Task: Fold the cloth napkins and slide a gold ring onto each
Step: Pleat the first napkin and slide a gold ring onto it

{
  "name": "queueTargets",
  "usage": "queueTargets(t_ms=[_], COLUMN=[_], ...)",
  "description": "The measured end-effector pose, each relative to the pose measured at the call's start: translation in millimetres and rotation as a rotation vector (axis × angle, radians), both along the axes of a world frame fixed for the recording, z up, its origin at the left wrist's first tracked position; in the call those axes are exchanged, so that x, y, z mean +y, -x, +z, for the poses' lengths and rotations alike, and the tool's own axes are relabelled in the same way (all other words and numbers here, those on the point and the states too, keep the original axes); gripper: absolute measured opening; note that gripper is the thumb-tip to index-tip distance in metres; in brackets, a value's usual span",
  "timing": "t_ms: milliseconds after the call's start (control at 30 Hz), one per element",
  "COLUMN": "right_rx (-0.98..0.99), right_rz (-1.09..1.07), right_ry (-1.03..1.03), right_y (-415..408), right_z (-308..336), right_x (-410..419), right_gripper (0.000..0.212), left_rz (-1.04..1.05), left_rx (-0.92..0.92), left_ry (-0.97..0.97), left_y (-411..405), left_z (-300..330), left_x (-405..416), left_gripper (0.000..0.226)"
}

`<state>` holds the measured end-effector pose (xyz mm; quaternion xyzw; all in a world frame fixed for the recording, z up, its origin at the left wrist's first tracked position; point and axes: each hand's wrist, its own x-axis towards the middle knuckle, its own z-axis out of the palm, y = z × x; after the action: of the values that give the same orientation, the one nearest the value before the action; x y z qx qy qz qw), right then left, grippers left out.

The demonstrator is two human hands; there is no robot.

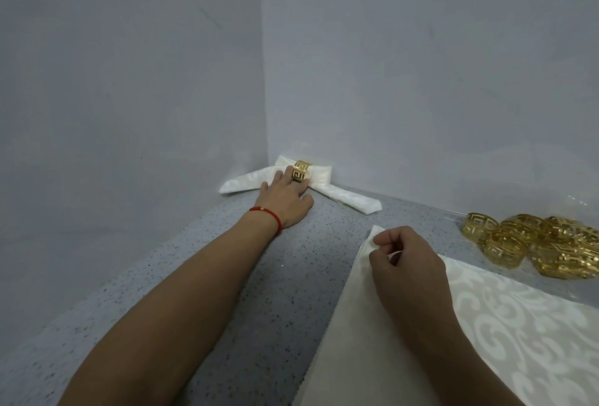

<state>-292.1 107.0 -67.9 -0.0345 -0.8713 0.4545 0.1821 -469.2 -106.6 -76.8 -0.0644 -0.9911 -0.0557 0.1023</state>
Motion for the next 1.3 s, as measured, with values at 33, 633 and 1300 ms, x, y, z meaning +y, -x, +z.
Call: queueTargets(t_ms=[33, 633, 1300], right_rx=[-0.001, -0.037, 0.002], right_rz=[0.000, 0.014, 0.008], right_ry=[-0.001, 0.006, 0.070], right_y=[0, -3, 0], right_z=[0, 4, 2], right_x=[0, -1, 0], right_gripper=[0.019, 0.015, 0.012], left_rz=[0.000, -0.084, -0.123], left_rx=[-0.014, -0.083, 0.145], left_ry=[0.003, -0.149, -0.355], left_y=[1, -11, -67], left_z=[-1, 6, 17], left_x=[0, 1, 21], left_gripper=[0.055, 0.049, 0.046])
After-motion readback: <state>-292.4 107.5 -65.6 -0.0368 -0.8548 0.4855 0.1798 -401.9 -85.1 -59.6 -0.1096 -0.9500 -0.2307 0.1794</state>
